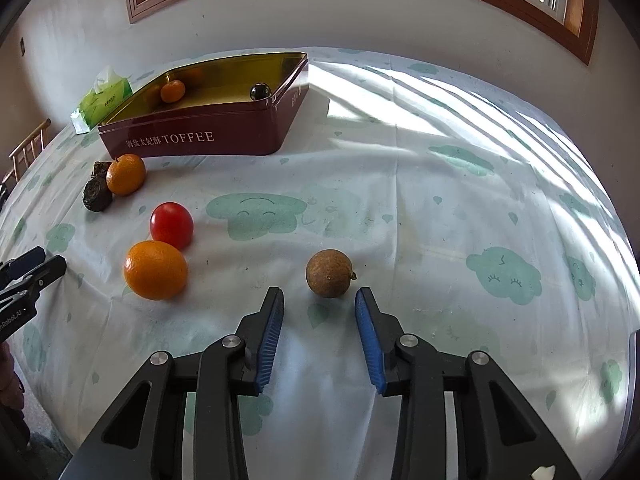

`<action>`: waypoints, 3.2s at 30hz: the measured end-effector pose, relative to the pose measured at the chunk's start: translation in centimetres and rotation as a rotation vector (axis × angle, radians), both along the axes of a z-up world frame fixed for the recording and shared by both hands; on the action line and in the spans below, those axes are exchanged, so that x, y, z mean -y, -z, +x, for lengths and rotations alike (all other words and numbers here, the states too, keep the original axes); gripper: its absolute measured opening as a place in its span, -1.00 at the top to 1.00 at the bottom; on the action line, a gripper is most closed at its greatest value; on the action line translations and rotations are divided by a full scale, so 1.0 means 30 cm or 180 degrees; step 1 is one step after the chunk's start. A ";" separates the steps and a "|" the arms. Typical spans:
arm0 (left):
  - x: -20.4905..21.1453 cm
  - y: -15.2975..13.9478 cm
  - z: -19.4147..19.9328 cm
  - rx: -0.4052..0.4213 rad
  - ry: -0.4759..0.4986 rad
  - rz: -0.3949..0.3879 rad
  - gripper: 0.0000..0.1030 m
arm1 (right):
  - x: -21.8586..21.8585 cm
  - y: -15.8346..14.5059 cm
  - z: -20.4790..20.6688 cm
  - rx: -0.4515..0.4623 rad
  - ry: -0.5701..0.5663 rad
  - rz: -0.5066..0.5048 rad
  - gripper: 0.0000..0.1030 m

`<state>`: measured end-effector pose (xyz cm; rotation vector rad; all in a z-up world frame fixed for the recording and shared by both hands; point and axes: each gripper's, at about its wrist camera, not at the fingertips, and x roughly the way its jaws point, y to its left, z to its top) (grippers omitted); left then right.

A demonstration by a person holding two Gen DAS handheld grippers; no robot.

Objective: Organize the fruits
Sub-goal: 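Withdraw both grippers from the tin back toward the loose fruits, then close the right gripper on the small brown longan, then grasp the dark wrinkled passion fruit with the left gripper while the right gripper holds the longan, then carry the passion fruit and longan into the TOFFEE tin with both grippers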

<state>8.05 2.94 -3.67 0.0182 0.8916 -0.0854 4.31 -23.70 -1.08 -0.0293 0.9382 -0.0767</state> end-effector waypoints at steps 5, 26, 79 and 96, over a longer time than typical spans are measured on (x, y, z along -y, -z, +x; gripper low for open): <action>0.017 0.001 0.033 -0.0017 0.0028 -0.0002 -0.15 | -0.001 0.001 0.021 0.0029 0.0000 -0.0006 0.48; 0.093 0.002 0.158 -0.0047 0.0114 -0.0041 -0.15 | -0.092 0.009 0.125 0.0122 -0.0241 0.0032 0.57; 0.111 -0.024 0.202 0.0049 0.0232 -0.0139 0.30 | -0.116 0.007 0.190 0.0139 -0.0278 0.0054 0.58; 0.094 -0.104 0.207 0.0253 0.0297 -0.0171 0.30 | -0.143 -0.070 0.182 0.0214 -0.0352 0.0103 0.58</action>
